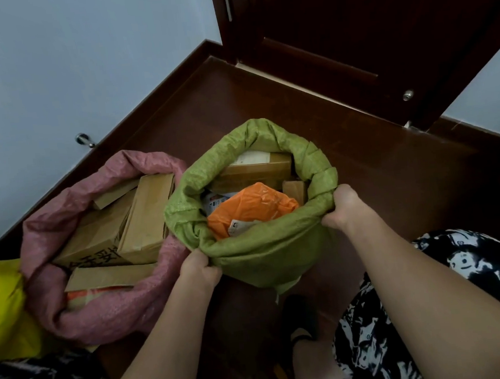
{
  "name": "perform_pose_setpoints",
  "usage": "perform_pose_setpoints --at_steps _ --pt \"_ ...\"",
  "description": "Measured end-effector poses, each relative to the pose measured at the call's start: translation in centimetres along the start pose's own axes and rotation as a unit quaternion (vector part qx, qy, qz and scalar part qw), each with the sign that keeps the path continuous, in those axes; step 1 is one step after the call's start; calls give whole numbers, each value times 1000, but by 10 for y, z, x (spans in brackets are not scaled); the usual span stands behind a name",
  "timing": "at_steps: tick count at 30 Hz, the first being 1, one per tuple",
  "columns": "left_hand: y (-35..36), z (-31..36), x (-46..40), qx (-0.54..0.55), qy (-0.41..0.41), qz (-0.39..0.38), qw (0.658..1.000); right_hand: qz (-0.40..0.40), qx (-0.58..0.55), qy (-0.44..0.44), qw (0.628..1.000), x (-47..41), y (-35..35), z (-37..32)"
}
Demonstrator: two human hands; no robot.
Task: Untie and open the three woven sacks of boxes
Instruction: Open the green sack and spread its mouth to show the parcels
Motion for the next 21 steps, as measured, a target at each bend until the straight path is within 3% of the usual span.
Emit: perform_pose_setpoints --at_steps 4,10,14,16,18,21 --pt "7 -6 9 -76 -39 -29 996 59 137 18 989 -2 -18 -1" --pt "-1 6 15 -156 -13 6 988 227 295 -120 921 10 -43 -31" --pt "2 7 24 -273 -10 37 961 146 346 -121 919 8 -14 -28" --pt "1 2 26 -309 -40 53 949 147 378 -98 909 6 -14 -22" --pt "2 -6 23 -273 -62 52 959 149 359 -95 917 3 -19 -19" --pt "2 -4 10 -153 -27 36 987 110 205 -93 968 0 -24 -15"
Point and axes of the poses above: each hand's wrist, its own x-axis away from the middle knuckle, its own y-axis out of the palm, z = x × y, the point moved 8 cm from there along -x, towards the middle knuckle, and after that the axes turned 13 degrees about -z, right-handed, at the moved point
